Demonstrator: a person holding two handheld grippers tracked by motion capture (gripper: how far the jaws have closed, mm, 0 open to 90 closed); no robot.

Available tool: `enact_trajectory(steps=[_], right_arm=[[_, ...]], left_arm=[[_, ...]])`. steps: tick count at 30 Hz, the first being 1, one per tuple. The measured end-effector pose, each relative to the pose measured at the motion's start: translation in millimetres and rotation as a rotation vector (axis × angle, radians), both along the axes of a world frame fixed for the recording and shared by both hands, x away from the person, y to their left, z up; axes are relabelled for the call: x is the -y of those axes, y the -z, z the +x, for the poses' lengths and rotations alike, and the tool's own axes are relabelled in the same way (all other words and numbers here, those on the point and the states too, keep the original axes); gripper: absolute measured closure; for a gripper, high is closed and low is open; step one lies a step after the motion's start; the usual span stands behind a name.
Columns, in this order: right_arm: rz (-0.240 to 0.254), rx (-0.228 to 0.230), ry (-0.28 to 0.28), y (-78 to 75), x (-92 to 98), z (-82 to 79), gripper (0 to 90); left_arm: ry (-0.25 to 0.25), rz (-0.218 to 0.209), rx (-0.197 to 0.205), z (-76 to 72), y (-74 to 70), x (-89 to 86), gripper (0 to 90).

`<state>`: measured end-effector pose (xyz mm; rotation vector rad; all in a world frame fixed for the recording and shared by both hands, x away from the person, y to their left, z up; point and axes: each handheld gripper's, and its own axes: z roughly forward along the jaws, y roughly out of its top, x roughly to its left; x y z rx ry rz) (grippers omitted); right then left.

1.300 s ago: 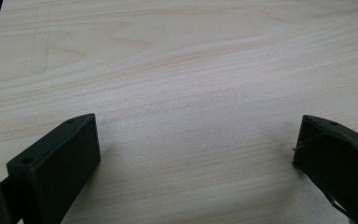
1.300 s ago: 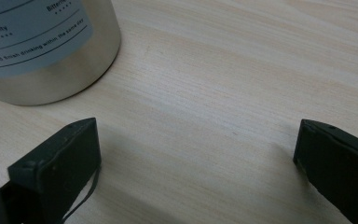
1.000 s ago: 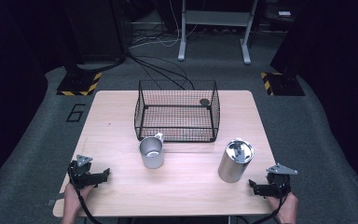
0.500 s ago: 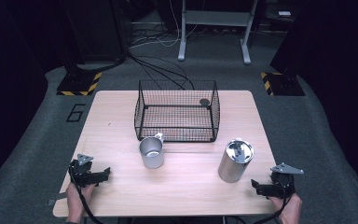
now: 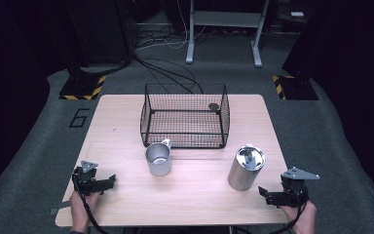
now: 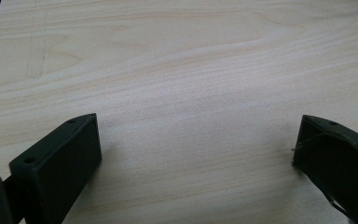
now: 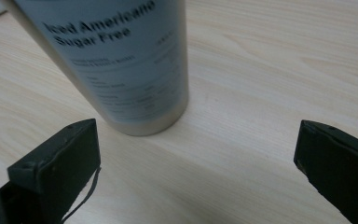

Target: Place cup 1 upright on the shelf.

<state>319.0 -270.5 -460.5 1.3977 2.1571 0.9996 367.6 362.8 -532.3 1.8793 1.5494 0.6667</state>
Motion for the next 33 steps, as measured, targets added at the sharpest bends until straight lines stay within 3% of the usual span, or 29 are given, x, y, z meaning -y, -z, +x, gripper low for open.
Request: enact_trajectory(steps=[14, 22, 24, 33], right_arm=[[0.025, 0.043, -0.057, -38.5, -27.4, 5.0, 0.0], [0.029, 0.046, -0.063, -40.6, -28.9, 5.9, 0.0], [0.041, 0.069, -0.089, -49.8, -44.7, 16.3, 0.0], [0.032, 0.107, -0.09, -55.2, -55.8, 31.4, 0.0]], left_arm=[[-0.001, 0.0, 0.001, 0.0, 0.0, 0.1, 0.7], [0.0, 0.0, 0.003, 0.0, 0.1, 0.1, 0.8], [0.0, -0.001, 0.001, -0.2, 0.0, 0.2, 0.9], [0.0, -0.001, 0.002, -0.2, 0.0, 0.3, 0.9]])
